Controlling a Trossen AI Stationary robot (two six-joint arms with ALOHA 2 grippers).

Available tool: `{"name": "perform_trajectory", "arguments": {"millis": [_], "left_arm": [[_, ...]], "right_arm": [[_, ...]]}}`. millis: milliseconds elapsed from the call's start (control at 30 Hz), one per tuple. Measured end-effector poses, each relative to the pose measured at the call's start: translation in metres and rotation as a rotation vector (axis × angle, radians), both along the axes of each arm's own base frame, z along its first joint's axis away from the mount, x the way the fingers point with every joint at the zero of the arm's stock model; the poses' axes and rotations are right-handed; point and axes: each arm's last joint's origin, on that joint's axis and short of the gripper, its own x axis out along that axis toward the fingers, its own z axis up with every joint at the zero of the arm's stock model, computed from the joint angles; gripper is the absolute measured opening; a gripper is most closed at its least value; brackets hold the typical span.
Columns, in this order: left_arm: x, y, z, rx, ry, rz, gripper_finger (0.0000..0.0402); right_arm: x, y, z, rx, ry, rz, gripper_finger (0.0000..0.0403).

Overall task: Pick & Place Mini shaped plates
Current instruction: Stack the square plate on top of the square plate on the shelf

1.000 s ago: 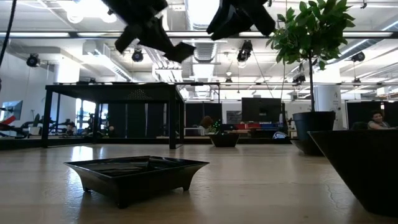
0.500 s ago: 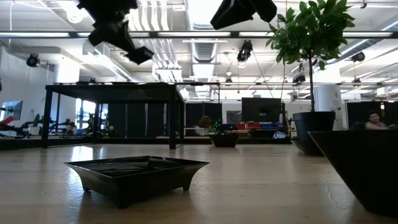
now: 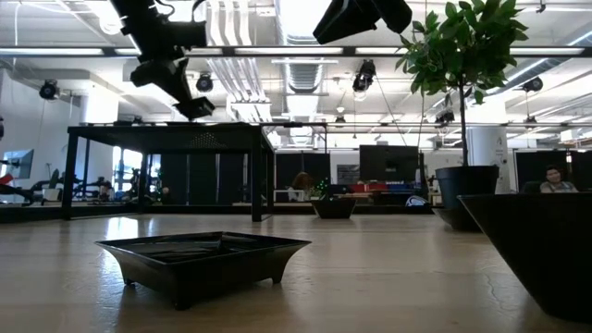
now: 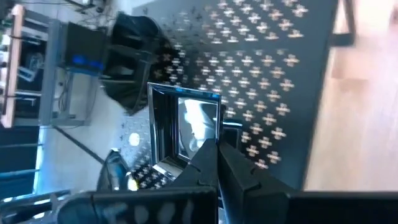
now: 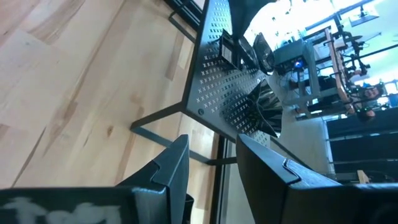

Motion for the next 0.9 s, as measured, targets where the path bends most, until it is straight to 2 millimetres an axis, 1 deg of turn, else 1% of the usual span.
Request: {"name": "perform_trajectory", "arguments": {"millis": [167,533,700,900], "left_arm": [[-0.001,0.000,-0.005,-0.015,0.048,0.012,0.0000],[0.007,0.002,-0.015,-0.029,0.104,0.028,0.0000],[0.005,0.002,-0.014,-0.021,0.111,0.036,0.0000],[0.004,0.003,-0.003,0.004,0.083,0.063,0.0000]], "right_arm": [[0.000,0.000,0.000,-0.002,0.001,0.001,0.0129],[0.000,0.000,0.000,-0.003,0.001,0.002,0.0127],[0.000,0.000,0.000,-0.006,0.004,0.004,0.0125],[0.000,0.000,0.000,-0.009,0.005,0.005,0.0128]]}}
